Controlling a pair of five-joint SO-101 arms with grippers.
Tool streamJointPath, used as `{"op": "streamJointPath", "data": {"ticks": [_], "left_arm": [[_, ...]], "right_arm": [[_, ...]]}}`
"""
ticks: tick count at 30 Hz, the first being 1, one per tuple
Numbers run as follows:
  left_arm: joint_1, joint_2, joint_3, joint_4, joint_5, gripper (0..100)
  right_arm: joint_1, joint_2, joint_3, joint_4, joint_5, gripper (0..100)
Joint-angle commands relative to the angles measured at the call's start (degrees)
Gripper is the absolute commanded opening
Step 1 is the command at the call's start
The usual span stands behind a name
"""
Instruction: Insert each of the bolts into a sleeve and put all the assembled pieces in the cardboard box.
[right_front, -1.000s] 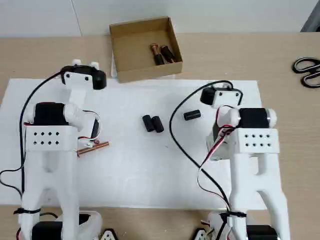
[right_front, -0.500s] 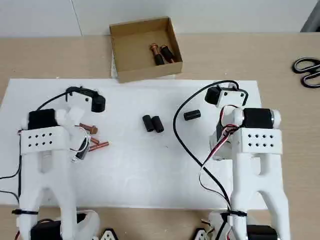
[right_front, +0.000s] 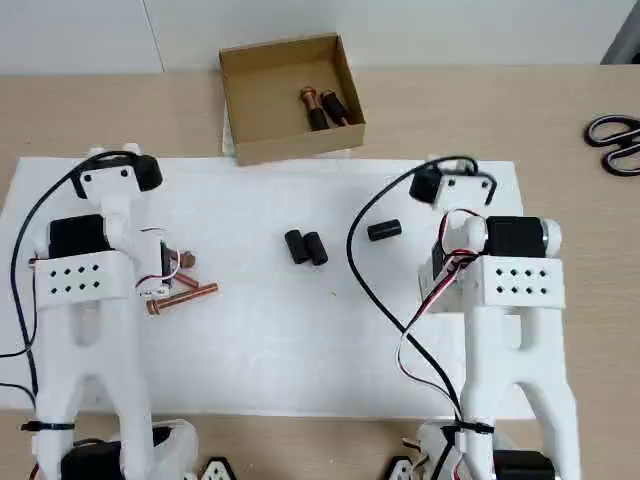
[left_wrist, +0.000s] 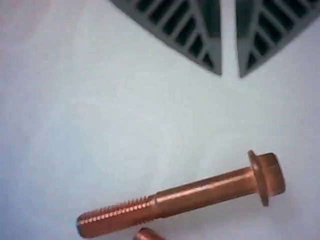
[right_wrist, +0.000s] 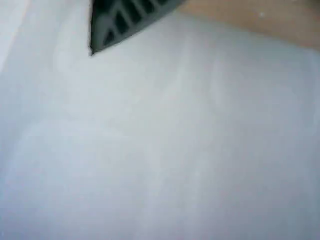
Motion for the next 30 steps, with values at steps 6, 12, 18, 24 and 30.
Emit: {"op": "streamJointPath", "data": {"ticks": [6,12,18,24,30], "left_arm": [[-0.09,-2.11,-2.24,-0.62,-3.87,1],[-0.09,-2.11,-2.33,-0.62,-15.38,1],[-0.09,-2.2,-2.33,-0.62,-21.01,1],[-0.09,-2.2,-2.33,-0.62,-21.01,1],[-0.18,-2.2,-2.33,-0.53,-20.75,1]], "right_arm": [[-1.71,0.92,-0.44,-15.96,20.84,18.9],[-4.97,6.55,-0.53,-18.15,35.69,18.8],[-6.02,8.57,0.09,-20.18,50.64,18.8],[-5.23,14.64,0.09,-24.66,60.66,18.8],[-6.99,19.21,-1.85,-26.15,63.12,18.8]]}}
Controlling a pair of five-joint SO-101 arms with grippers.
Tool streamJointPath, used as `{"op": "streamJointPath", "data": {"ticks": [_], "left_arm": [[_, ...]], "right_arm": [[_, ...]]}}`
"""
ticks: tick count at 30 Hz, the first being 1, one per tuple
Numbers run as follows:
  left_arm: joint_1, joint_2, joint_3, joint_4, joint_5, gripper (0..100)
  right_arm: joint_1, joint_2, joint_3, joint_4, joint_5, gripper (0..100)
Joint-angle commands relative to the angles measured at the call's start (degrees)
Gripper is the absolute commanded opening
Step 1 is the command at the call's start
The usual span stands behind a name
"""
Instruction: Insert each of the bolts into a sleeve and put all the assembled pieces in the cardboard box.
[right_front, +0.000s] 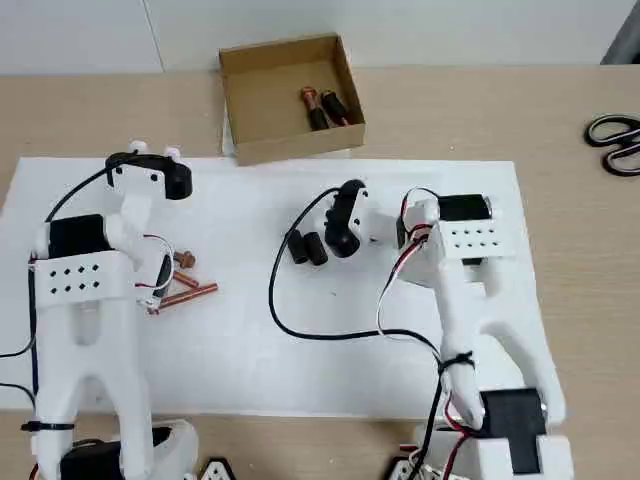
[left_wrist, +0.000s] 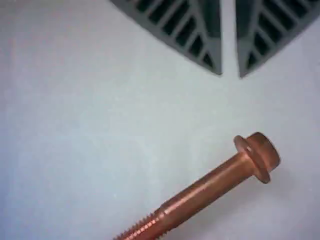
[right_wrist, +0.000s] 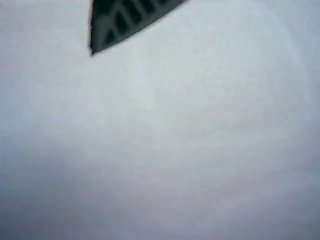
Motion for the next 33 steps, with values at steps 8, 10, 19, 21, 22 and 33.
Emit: {"op": "streamJointPath", "data": {"ticks": [8,10,19,21,22,33], "left_arm": [[-0.18,-2.2,-2.33,-0.97,-0.35,1],[-0.09,-2.2,-2.33,-1.05,-0.35,1],[-0.09,-2.2,-2.42,-1.85,-0.35,1],[-0.09,-2.2,-2.95,-1.85,-0.35,1],[-0.09,-2.2,-3.3,-1.76,-0.35,1],[-0.09,-2.2,-7.96,-1.58,-0.18,1]], "right_arm": [[-3.21,4.18,-7.91,-1.01,1.05,18.8],[-3.74,5.49,-9.23,-1.1,1.05,18.8],[-4.26,17.27,-21.36,-1.1,2.37,18.8],[-4.26,20.62,-24.79,-0.84,2.37,18.7],[-4.26,22.11,-26.37,-0.84,2.37,18.7],[-4.44,28.18,-30.51,-0.66,2.37,18.7]]}}
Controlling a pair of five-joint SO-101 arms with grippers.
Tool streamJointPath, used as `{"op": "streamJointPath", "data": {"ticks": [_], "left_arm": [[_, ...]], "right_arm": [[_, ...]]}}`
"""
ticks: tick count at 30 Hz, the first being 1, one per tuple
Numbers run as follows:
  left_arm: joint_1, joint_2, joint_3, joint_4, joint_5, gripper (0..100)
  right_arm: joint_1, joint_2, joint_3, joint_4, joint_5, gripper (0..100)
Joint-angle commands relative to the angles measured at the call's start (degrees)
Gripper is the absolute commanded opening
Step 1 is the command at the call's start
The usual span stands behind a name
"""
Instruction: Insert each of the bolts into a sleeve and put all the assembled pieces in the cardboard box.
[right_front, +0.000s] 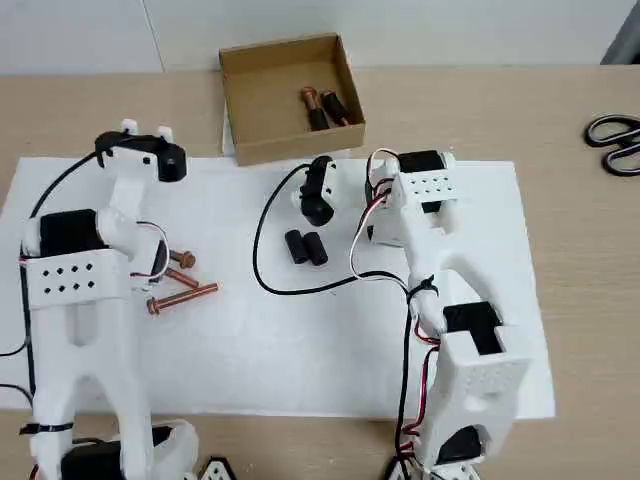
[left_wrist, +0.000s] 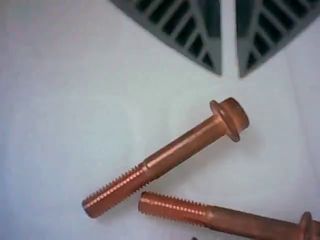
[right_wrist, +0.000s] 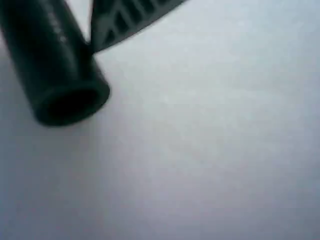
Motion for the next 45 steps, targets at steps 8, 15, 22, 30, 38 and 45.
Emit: {"op": "streamJointPath", "data": {"ticks": [8,15,22,30,38,45], "left_arm": [[-0.35,-2.2,-2.33,-0.53,-0.09,1],[-0.35,-2.2,-2.24,-0.53,-0.09,1],[-0.26,-2.2,-2.24,-0.53,-0.09,1],[-0.35,-2.2,-2.24,-0.53,-0.09,1],[-0.26,-2.2,-2.24,-0.53,-0.09,1],[-0.09,-2.2,-2.24,-0.53,0.09,1]], "right_arm": [[-0.48,4.09,-2.55,-0.84,1.58,18.6],[-1.63,6.2,-2.64,-2.51,1.58,18.6],[-1.45,6.11,-2.64,-2.24,1.58,4.9],[-1.54,5.76,-2.64,-1.98,1.23,4.2],[-2.68,-0.22,-5.71,1.19,-5.54,1.3],[-4.18,-7.78,-5.71,3.47,-14.77,1.3]]}}
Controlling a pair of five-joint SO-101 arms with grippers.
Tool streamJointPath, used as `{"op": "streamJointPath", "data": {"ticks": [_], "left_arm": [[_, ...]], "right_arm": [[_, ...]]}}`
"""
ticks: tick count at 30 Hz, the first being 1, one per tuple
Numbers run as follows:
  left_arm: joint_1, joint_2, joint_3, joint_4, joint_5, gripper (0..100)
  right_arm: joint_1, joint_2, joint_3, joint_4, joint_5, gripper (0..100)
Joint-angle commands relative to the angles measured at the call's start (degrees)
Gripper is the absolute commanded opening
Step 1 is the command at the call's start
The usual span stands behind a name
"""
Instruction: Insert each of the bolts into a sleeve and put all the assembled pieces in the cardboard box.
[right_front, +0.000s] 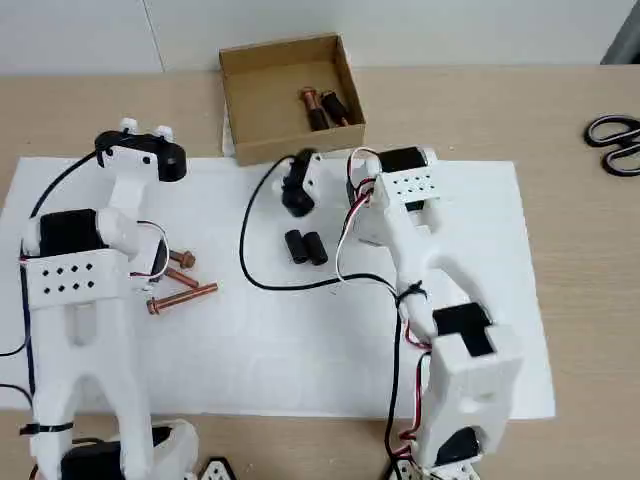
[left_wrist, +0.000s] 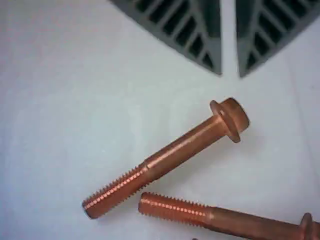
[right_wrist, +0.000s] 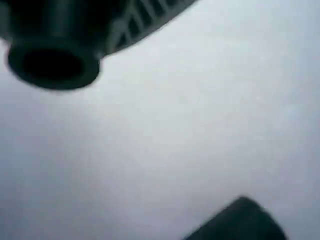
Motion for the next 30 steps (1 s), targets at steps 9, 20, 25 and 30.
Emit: {"op": "streamJointPath", "data": {"ticks": [9,20,25,30], "left_arm": [[-0.35,-2.02,-2.24,-0.53,4.84,1],[-0.35,-1.76,-2.15,-0.62,14.51,1],[-0.35,-1.76,-2.15,-0.53,19.43,1],[-0.26,-1.76,-2.15,-0.62,24.44,1]], "right_arm": [[0.22,-14.02,-2.81,7.96,-23.03,1.0],[5.67,-18.33,-2.73,20.79,-55.47,1.0],[10.51,-18.24,-2.46,23.08,-66.02,0.9],[14.29,-18.59,0.79,24.13,-70.07,0.7]]}}
